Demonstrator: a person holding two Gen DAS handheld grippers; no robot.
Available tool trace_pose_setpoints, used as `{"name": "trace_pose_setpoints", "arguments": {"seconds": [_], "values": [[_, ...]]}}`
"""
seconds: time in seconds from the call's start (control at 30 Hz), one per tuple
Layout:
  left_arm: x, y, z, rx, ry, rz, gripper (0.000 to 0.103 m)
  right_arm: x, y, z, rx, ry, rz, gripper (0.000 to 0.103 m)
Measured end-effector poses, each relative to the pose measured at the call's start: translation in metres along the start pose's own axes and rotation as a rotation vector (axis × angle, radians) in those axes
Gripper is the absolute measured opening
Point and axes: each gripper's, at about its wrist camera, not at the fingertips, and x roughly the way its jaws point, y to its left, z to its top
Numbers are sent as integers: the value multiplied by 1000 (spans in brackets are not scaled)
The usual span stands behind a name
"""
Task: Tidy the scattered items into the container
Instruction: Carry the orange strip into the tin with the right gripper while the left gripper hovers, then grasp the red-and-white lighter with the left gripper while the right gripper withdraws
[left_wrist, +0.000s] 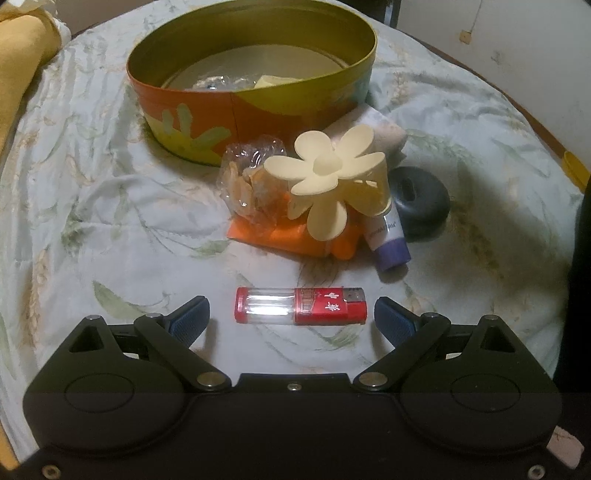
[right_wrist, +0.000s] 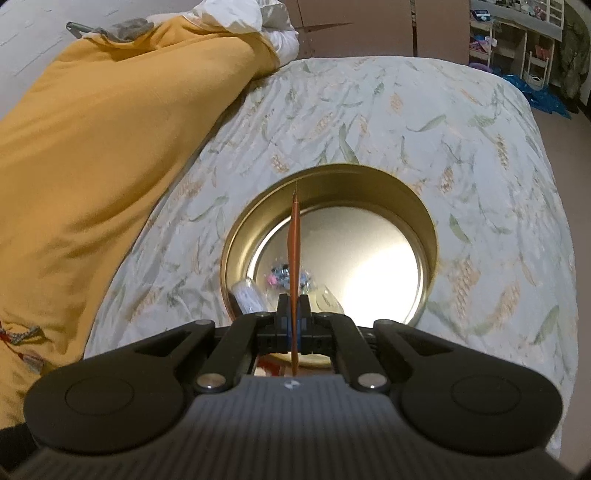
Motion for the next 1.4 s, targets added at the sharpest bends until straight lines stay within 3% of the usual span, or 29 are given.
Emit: {"name": "trace_pose_setpoints", "arguments": {"seconds": [0.23,0.27,0.3,0.33,0.37,0.4,0.47,0.7,1.03,1.3,1.4], "values": [[5,0,3,29,15,1,96,21,1,14,34,-17,-12,3],[6,0,4,26,18,0,96,22,1,16,38,-27,-21,7],[8,0,4,25,22,0,96,23,0,17,50,-42,-36,33],[9,0,4,25,27,2,96,24,-3,19,69,-52,-44,47],[11,0,4,25,31,4,96,23,-6,18,92,-61,-51,81],[12,0,4,24,32,3,96,20,-10,17,112,-94,-72,94],[13,0,5,22,33,0,96,11,-12,12,98,-149,-116,95],[19,-3,5,34,43,1,96,-2,-35,-10,123,-114,-86,103],[24,-1,9,39,62,-15,96,-13,-59,-59,204,-46,-99,103],[26,1,11,23,73,-22,96,-19,-66,-93,253,-40,-162,103],[26,1,10,12,69,-25,96,-21,-64,-101,225,-46,-148,103]]}}
